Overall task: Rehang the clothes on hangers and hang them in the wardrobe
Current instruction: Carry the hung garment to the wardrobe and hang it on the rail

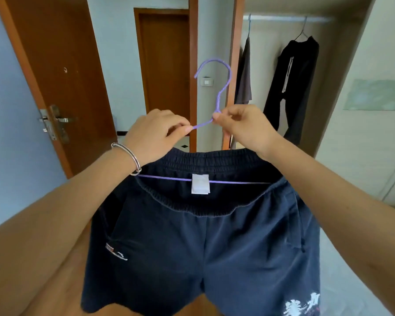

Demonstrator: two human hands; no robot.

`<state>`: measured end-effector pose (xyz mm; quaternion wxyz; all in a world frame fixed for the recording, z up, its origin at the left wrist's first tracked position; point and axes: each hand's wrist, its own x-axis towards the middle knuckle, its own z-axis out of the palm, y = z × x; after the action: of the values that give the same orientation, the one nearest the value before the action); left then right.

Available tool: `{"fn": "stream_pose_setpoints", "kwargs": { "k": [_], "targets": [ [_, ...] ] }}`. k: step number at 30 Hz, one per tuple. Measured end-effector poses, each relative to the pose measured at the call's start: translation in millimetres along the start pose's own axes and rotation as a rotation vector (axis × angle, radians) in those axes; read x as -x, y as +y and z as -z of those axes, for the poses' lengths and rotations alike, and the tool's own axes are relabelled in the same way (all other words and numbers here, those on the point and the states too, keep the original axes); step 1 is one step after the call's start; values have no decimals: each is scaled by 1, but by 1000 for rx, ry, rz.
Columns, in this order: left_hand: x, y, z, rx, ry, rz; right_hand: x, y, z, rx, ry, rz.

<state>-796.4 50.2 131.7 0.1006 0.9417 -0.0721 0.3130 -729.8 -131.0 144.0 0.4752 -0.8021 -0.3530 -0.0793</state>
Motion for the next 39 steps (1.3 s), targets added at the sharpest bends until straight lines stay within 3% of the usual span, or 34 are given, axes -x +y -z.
{"fn": "stream_pose_setpoints", "kwargs": {
  "k": [3, 6, 11, 14, 20, 26, 33, 39],
  "targets": [
    [-8, -68, -22, -83, 40, 164, -51, 29, -12, -39, 23, -20],
    [-27, -128, -57, -98, -50, 288, -95, 59, -34, -61, 6, -15],
    [-88, -194, -111, 100, -77, 396, -165, 94, -75, -6, -5, -44],
    [-134, -223, -125, 128, -78, 336, -209, 103, -90, 40, 27, -49],
    [-222, -262, -156, 87, -140, 56, -267, 137, -90, 13, 170, -156],
    [-284, -266, -224, 133, -165, -349, -299, 178, -82, 98, 237, -277],
    [-357, -238, -300, 252, -232, -399, -343, 243, -36, 199, 189, -330],
    [-434, -198, -360, 607, -412, -367, -378, 302, 17, 262, 241, -419]
  ]
}}
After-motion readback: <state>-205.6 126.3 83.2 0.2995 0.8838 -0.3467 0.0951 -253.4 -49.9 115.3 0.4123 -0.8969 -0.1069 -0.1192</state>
